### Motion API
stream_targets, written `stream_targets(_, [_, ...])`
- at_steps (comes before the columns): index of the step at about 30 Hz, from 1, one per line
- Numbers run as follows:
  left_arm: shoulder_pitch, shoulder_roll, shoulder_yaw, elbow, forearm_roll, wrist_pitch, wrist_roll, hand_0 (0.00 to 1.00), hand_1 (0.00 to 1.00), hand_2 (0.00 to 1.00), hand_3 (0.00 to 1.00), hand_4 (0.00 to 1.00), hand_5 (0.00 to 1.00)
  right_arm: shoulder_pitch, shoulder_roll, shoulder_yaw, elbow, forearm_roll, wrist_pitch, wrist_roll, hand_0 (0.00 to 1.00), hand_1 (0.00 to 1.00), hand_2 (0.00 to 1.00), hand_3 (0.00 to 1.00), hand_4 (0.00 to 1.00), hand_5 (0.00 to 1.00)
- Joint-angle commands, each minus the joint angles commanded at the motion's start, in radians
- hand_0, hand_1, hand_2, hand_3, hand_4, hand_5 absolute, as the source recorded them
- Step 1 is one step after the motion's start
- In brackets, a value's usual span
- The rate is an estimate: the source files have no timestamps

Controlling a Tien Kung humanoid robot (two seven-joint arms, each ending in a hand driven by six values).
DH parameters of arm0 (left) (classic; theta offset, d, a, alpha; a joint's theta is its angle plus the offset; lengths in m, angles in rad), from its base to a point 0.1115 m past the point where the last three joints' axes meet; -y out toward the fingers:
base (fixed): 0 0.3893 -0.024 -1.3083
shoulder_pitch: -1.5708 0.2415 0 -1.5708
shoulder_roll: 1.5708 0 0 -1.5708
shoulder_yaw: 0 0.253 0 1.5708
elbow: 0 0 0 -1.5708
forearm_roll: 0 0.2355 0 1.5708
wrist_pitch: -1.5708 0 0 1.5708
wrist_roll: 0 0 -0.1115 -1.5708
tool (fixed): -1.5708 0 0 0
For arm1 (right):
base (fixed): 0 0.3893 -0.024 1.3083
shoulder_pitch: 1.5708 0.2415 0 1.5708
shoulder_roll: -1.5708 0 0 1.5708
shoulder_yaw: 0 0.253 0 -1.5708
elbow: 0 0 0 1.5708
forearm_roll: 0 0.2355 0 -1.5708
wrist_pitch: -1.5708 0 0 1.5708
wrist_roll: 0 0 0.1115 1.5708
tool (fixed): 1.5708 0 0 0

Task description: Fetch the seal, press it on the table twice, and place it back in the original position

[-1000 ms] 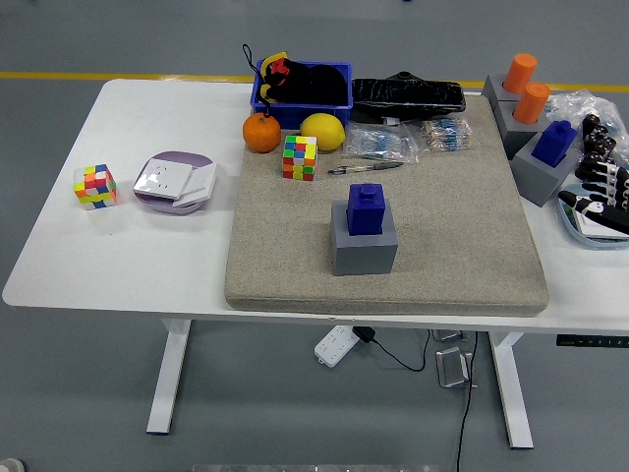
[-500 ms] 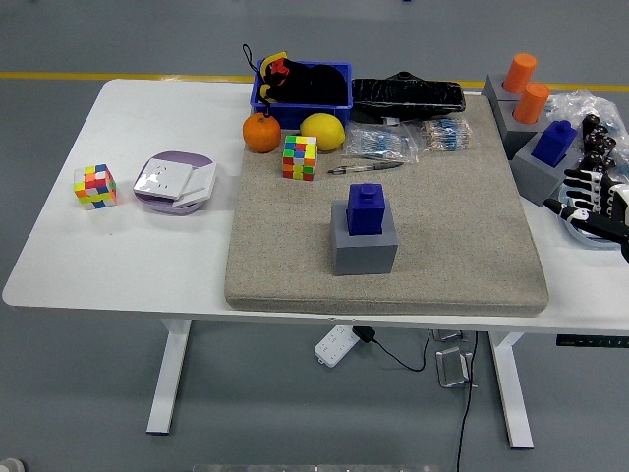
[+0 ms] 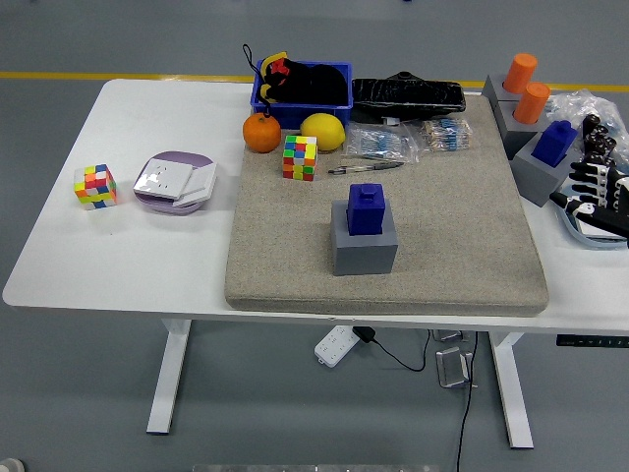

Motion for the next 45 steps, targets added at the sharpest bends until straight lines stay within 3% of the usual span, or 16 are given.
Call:
stream_targets(17, [0.007, -0.009, -0.032, 0.003, 0.011, 0.000, -0.002, 0.793, 0.745, 0.738, 0.761, 0.624, 0.443, 0.005, -0.006, 0.007, 0.019, 0.001, -0.002, -0.008, 0.855, 0.807, 0.802, 0.789, 0.948, 0.320])
stream_targets(31, [0.014, 0.012, -0.047, 0.000, 0.016, 0.002, -0.003, 0.793, 0.744, 0.738, 0.761, 0.623, 0.445, 0.004, -0.013, 0.030, 0.038, -0.002, -0.005, -0.015, 0.852, 0.804, 0.802, 0.778, 0.942, 0.320])
stream_targets(45, [0.032, 0.011, -0.065, 0.004, 0.022, 0.001, -0.003, 0.793, 0.745, 0.737, 0.761, 0.622, 0.443, 0.006, -0.011, 0.035, 0.038, 0.000, -0.005, -0.018, 0.850, 0.799, 0.797, 0.772, 0.930, 0.314])
